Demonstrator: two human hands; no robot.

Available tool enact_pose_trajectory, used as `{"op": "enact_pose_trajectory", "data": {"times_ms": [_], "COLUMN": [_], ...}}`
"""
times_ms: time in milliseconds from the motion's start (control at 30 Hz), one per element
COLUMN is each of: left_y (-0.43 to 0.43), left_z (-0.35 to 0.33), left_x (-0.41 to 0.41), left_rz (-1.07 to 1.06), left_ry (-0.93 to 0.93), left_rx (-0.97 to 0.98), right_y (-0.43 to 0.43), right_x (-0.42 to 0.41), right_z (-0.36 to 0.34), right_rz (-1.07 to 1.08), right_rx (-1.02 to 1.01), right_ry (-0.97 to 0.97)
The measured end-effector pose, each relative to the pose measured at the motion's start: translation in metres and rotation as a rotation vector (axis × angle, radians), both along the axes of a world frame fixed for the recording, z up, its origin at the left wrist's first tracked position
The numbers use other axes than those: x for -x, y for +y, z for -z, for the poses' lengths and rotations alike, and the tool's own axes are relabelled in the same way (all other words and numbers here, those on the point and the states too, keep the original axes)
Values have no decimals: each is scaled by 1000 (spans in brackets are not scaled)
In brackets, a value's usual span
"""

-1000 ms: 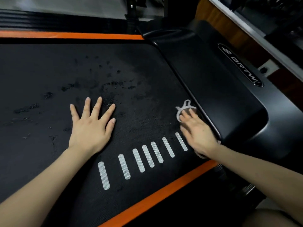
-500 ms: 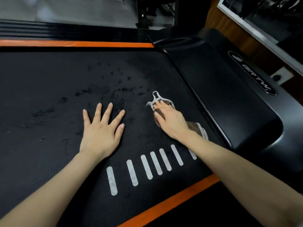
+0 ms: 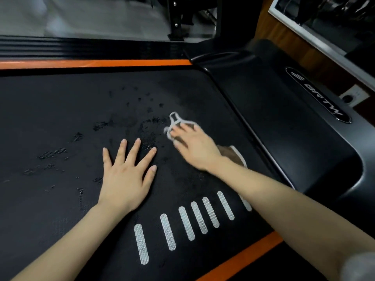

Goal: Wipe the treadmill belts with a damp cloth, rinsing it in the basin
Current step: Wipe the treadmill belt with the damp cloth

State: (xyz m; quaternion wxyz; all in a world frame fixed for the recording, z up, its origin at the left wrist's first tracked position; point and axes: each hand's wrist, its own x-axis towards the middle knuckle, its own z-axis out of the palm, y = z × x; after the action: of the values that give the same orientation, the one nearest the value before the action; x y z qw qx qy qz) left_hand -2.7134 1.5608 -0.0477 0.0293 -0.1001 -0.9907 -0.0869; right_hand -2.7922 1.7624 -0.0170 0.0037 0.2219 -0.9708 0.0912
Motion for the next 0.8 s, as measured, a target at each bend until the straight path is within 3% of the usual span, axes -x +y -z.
{"op": "enact_pose_trajectory", "data": {"times_ms": [100,167,333,433,600,700,800], "left_y": [-1,-6,-31,-43,-44,-43,-42], "left_z": [-4,-8,-15,-11,0,1,2], "left_x": [2,7,36,53,59,58,58], "left_rz": [-5,2,-111,-161,-165,-174,-177], "left_ry": [-6,8,19,-7,-9,-1,-3], "left_rx": [-1,-7,-18,8,32,33,41], "right_y": [-8,-13,5,16,7,-8,-25], "right_x": [53,50,-68,-54,33,71,61], "right_z": [-1,-1,-11,-8,-11,-19,-17], "right_rz": [218,254,-162,-228,37,267,273], "right_rx": [-20,-15,47,24,-14,86,105], "right_ry": [-17,-68,-141,-196,-134,-161,-133]}}
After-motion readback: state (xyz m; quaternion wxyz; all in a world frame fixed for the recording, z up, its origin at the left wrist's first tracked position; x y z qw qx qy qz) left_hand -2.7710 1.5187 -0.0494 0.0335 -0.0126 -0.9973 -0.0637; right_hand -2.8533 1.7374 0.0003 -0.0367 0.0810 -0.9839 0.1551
